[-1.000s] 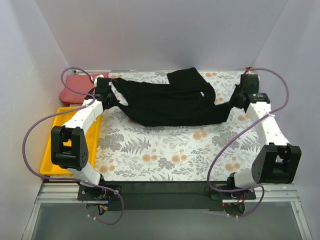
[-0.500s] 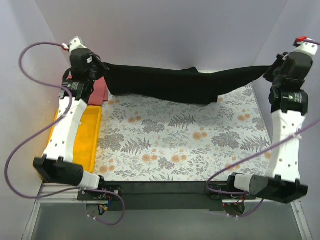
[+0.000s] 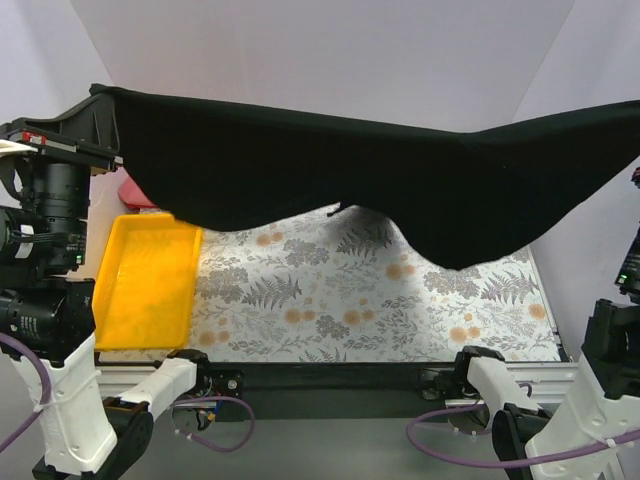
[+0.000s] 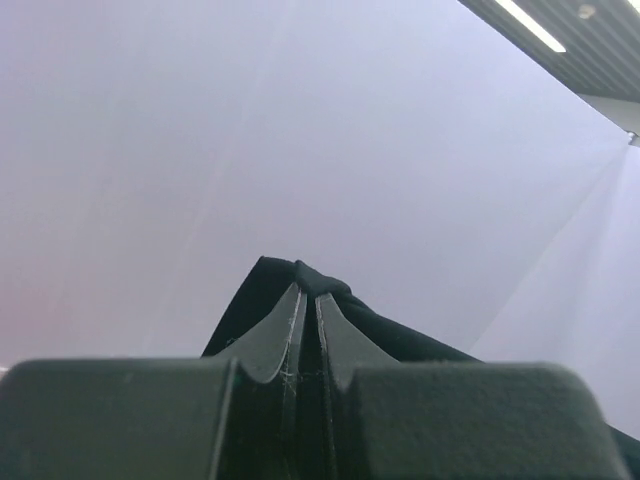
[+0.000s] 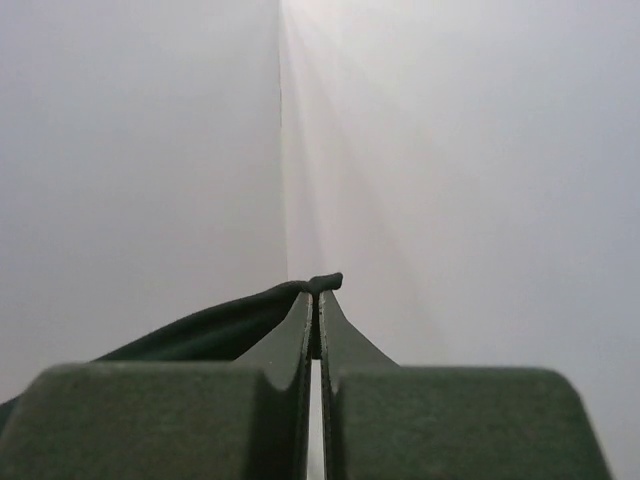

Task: Fold and stack the t-shirts
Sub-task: Flatten the tshirt out

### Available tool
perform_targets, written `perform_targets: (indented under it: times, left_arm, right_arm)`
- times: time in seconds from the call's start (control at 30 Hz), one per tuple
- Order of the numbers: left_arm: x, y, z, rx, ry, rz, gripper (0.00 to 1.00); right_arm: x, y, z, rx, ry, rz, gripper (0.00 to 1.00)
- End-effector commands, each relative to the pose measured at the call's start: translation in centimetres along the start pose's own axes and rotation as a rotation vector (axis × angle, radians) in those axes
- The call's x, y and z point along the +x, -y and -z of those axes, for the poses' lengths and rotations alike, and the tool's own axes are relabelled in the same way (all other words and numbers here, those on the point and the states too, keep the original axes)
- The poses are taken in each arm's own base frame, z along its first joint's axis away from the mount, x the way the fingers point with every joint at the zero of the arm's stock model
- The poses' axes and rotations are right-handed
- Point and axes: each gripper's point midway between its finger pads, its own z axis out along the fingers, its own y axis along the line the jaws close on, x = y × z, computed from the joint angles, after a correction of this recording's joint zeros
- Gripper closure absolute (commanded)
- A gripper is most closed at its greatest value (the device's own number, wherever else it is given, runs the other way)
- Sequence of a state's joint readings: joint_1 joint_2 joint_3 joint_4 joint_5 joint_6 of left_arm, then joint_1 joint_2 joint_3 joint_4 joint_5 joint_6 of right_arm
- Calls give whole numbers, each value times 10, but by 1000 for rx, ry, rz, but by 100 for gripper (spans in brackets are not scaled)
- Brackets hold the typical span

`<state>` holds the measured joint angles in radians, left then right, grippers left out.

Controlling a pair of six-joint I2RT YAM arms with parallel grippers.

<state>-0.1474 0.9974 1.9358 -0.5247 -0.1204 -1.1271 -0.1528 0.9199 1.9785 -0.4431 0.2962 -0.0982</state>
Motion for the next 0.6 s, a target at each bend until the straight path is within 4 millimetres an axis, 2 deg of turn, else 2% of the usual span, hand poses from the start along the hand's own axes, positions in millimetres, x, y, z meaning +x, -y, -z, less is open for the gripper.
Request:
perform_targets:
  times: [0.0,0.07,0.1,0.13,0.17,0.2,0.23,0.27,0.3,0.33,0.37,0.4,0.43,0.47,0.57]
  left_arm:
    - [41,-9,-23,4,-128,-49,100]
    - [58,-12,-36,5,-177,-54,100]
    - [65,-14,-40,1,-199,-56,100]
    - [74,-18,-49,-9,-216,-64,100]
    - [83,-24,-57,-25,-230,-72,100]
    - [89,-30,-64,-41,-233,-84,100]
    - [104,-42,-72,-81,-255,-98,100]
    - [132,-58,-88,-116,-305,-119,100]
    - [147,-66,-97,-133,-328,-124,100]
    - [172,-80,-106,-162,-373,-129,100]
    - [206,-96,-118,-190,-431,-132,100]
    - [224,-104,-128,-199,-440,-125,100]
    - [245,-115,-135,-213,-470,-128,100]
    - [292,-140,-143,-256,-549,-138,100]
    - [355,-178,-155,-323,-629,-157,100]
  right_arm:
    - [-11,-7,-27,-35,46,129,99]
    - [-26,-14,-32,-66,88,138,99]
    - [-18,-20,-46,-79,73,168,99]
    - [-25,-23,-49,-89,93,172,99]
    - [-23,-33,-56,-125,98,171,99]
    - [-9,-43,-70,-147,76,184,99]
    - [0,-53,-79,-181,66,190,99]
    - [14,-62,-88,-204,43,198,99]
    - [41,-77,-107,-228,-6,204,99]
    - [57,-89,-115,-261,-29,204,99]
    - [82,-100,-125,-287,-74,209,99]
    - [117,-114,-143,-305,-127,209,99]
    - [139,-124,-151,-320,-159,197,99]
    - [190,-140,-163,-348,-243,207,99]
    - [264,-161,-178,-365,-337,213,99]
